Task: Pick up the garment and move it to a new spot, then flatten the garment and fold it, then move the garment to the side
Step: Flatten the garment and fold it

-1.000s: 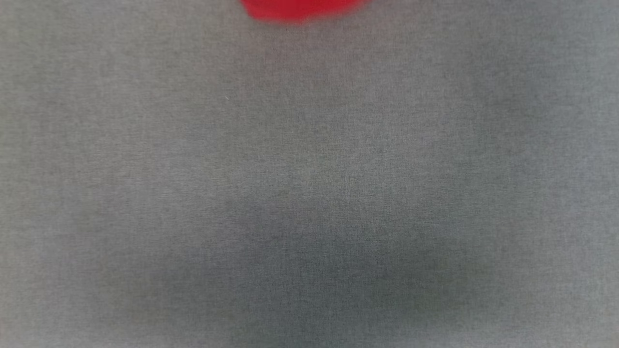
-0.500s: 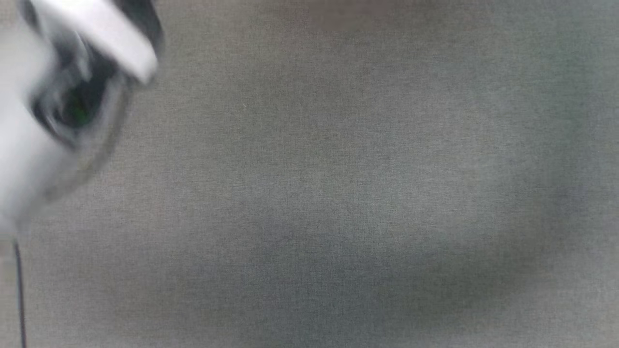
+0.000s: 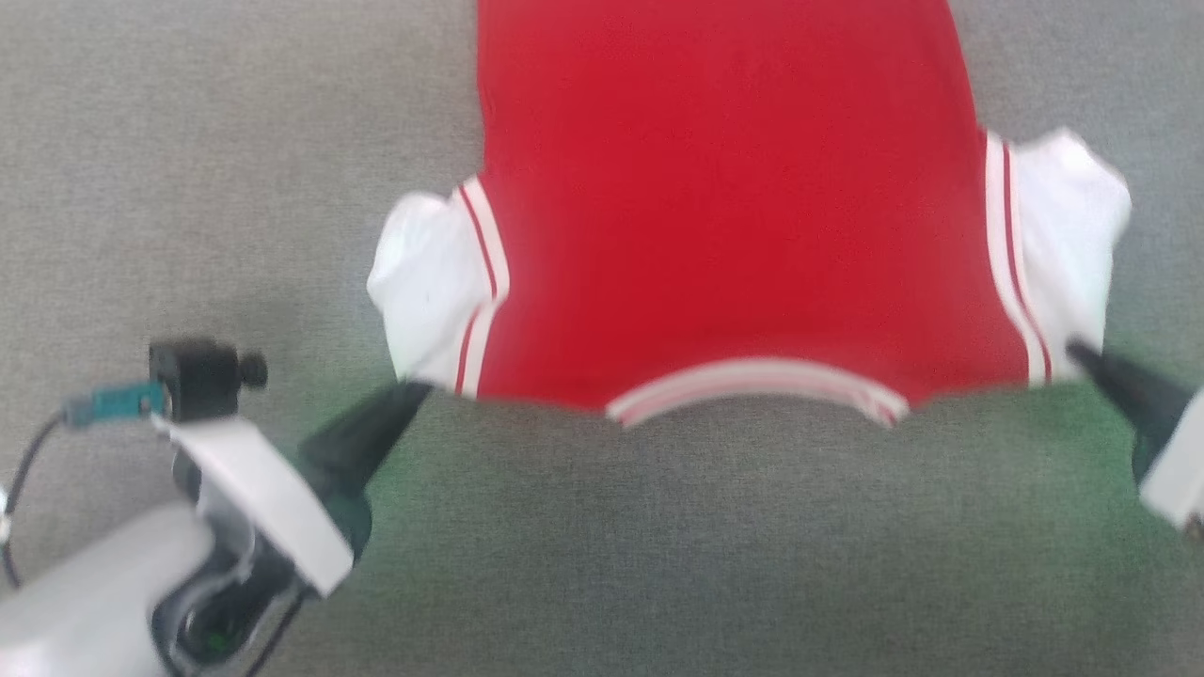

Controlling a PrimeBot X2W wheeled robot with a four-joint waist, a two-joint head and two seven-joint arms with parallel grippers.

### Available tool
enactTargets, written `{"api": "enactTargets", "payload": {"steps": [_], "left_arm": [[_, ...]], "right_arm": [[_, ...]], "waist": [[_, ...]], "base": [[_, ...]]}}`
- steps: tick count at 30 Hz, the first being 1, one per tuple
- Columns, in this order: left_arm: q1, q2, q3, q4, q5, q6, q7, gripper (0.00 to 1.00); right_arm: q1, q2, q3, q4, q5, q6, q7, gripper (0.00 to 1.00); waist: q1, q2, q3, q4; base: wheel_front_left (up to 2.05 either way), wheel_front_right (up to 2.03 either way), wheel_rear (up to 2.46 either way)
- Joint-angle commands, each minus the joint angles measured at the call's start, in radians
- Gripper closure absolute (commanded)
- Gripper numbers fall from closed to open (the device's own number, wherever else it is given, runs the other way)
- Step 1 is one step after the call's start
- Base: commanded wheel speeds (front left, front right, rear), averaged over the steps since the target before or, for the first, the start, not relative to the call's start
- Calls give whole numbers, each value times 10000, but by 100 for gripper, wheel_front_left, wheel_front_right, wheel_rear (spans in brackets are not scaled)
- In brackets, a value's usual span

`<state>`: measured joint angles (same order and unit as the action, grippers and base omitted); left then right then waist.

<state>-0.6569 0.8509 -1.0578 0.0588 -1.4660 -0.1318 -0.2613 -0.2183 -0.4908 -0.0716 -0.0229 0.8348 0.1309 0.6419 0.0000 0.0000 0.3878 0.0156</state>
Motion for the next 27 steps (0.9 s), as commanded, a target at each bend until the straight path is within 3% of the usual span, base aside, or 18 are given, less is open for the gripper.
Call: {"api": "enactTargets", "payload": {"steps": [1, 14, 19, 25, 27], "left_arm": [[264, 68, 55, -76, 212, 28, -46, 100], [2986, 1124, 209, -1279, 1255, 30, -48, 100], [2925, 728, 108, -1103, 1562, 28, -48, 100], [2171, -109, -409, -226, 1483, 28, 159, 100], [2036, -153, -554, 28, 1608, 28, 260, 100]], "right_arm": [[293, -12, -73, -225, -3, -3, 147, 100], [3841, 221, -1136, -3031, 170, -3, 2113, 100], [3790, 233, -1183, -3251, 80, -3, 2171, 100], [2985, -118, -298, -2058, -305, -3, 2143, 100], [2840, -228, -44, -1806, -437, -3, 2163, 100]], "waist": [[0, 0, -36, 38], [0, 0, 9, 125], [0, 0, 41, 173], [0, 0, 117, 202], [0, 0, 150, 188]], "base": [[0, 0, 0], [0, 0, 0], [0, 0, 0], [0, 0, 0], [0, 0, 0]]}}
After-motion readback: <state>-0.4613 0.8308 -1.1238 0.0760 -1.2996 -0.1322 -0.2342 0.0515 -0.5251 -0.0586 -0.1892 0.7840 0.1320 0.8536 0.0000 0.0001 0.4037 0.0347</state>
